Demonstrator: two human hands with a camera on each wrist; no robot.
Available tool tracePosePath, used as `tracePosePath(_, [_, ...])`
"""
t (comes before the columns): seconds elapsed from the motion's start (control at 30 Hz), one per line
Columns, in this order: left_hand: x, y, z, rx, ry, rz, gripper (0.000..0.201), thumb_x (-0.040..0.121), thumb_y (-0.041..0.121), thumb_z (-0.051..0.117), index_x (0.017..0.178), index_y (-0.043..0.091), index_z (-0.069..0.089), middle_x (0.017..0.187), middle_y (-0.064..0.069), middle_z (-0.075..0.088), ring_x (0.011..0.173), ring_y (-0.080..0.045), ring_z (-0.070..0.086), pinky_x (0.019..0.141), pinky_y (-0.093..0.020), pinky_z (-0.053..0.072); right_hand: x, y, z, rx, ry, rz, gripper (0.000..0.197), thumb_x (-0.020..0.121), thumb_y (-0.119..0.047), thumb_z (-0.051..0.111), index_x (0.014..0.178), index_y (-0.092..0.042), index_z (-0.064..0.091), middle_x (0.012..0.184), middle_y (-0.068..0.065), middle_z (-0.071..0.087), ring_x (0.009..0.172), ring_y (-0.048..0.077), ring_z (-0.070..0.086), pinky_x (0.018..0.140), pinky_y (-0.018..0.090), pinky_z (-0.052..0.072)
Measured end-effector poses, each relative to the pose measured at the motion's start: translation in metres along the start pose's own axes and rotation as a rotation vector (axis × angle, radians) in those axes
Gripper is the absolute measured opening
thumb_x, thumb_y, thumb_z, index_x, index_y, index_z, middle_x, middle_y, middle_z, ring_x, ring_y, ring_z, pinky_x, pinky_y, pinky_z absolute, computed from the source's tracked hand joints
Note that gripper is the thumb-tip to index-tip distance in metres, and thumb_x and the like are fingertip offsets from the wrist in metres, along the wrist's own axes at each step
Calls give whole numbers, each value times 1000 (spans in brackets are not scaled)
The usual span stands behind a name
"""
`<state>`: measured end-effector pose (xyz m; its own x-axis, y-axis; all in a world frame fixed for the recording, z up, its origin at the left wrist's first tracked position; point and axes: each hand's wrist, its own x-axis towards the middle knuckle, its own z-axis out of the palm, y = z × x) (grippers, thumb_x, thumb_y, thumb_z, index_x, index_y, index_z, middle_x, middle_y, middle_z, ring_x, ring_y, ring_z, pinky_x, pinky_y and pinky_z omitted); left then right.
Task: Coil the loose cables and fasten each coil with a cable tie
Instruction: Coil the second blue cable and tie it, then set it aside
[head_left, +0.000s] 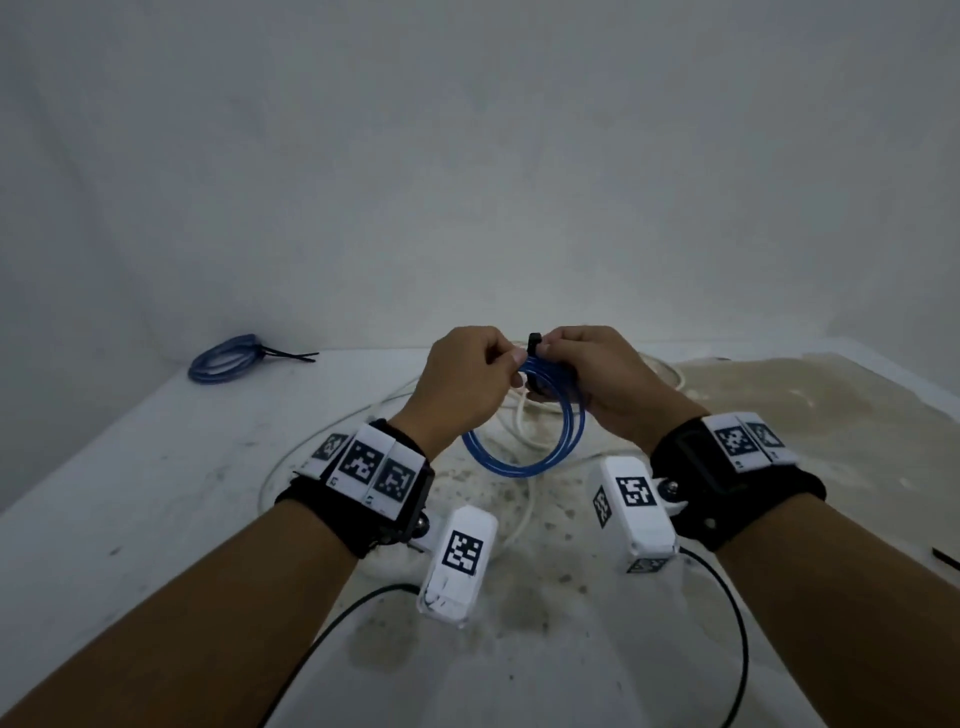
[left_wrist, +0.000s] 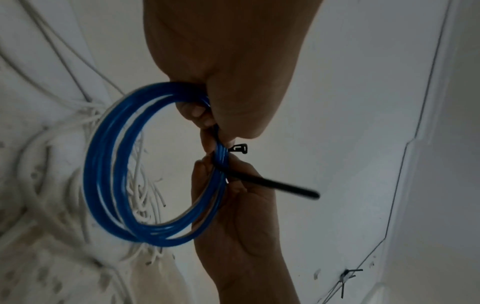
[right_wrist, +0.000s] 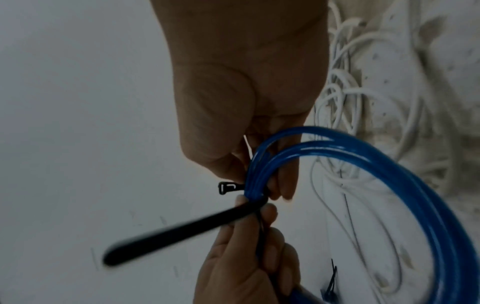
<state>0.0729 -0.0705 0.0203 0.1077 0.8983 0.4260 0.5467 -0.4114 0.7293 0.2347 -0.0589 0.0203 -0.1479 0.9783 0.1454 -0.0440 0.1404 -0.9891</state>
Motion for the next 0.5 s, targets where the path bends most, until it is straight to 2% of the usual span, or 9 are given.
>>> tracePosePath(0.1, [6,-9,-13,32,60,-10,18,96,23,60,87,13,72,74,7,72,72,-6,65,70,-22,47,11,2,16,47,-15,3,15,96,-1,56,84,2,64,82,21,68,72,26,66,66,33,60])
tracePosePath(0.23, [15,-20,-30,69,27,10,20,98,23,57,108,16,73,77,7,72,77,-2,66,75,-18,48,27,5,33,8,-19,-72,13,95,0,58,84,-1,64,83,21,70,71,26,68,64,32,58])
tracePosePath(0.3, [22,-25,-41,78,-17,39,22,98,20,55,102,18,76,77,5,72,78,-6,66,77,-24,50,36,7,40,-1,-39,-104,9,94,0,60,87,0,64,81,16,71,68,21,68,60,26,55])
tracePosePath(0.37, [30,-29,-50,74,-23,59,23,98,19,55,98,18,77,77,4,71,73,-4,64,73,-24,49,46,8,46,28,-48,-115,6,94,-3,62,91,1,65,80,13,72,68,19,67,59,23,52])
tracePosePath(0.47, [42,-36,-60,118,-3,66,22,99,19,55,101,19,77,72,6,68,57,5,55,60,-12,38,61,8,56,53,-40,-150,7,92,-5,65,87,-3,68,80,14,72,71,21,68,60,23,52])
tracePosePath(0.5, [46,-38,-62,126,0,59,22,99,20,55,100,19,77,72,7,67,54,5,52,57,-12,37,66,8,59,46,-37,-172,7,92,-5,66,86,-3,69,79,14,72,70,21,68,60,23,52])
